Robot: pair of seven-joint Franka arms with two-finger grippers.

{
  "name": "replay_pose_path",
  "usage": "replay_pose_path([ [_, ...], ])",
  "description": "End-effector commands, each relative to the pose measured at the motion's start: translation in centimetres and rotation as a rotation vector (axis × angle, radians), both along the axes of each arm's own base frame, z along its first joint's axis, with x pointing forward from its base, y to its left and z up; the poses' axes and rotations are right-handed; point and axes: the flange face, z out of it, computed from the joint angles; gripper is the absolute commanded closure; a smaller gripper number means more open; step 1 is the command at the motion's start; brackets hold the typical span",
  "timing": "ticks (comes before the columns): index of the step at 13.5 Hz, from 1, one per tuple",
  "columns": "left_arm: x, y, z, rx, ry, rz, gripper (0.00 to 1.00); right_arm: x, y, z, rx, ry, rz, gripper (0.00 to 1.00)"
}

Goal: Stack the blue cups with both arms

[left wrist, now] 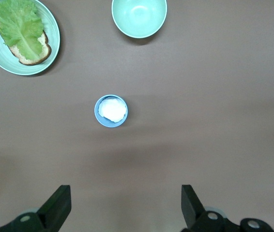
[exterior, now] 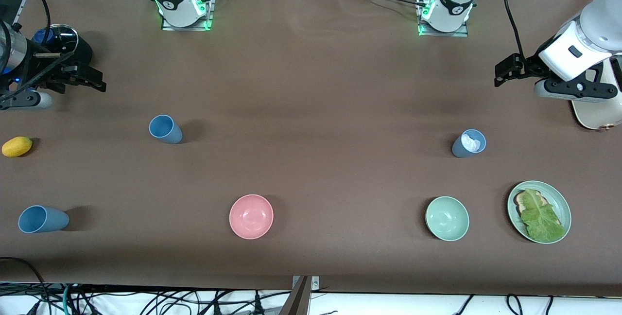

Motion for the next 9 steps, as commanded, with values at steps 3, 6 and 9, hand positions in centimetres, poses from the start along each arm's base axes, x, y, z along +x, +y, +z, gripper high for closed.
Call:
replay_pose_path([
  [3, -0.19, 0.15, 0.48, 0.013, 0.003, 0.009, 0.00, -0.08, -0.29, 0.10, -0.011, 0.003, -0.006, 0.00],
  [6, -0.16, 0.07, 0.40, 0.013, 0.004, 0.008, 0.00, -0.08, -0.46, 0.03, -0.011, 0.004, -0.008, 0.00],
  [9, -0.16, 0.14, 0.40, 0.011, 0.004, 0.010, 0.00, -0.08, -0.46, 0.10, -0.011, 0.003, -0.008, 0.00],
])
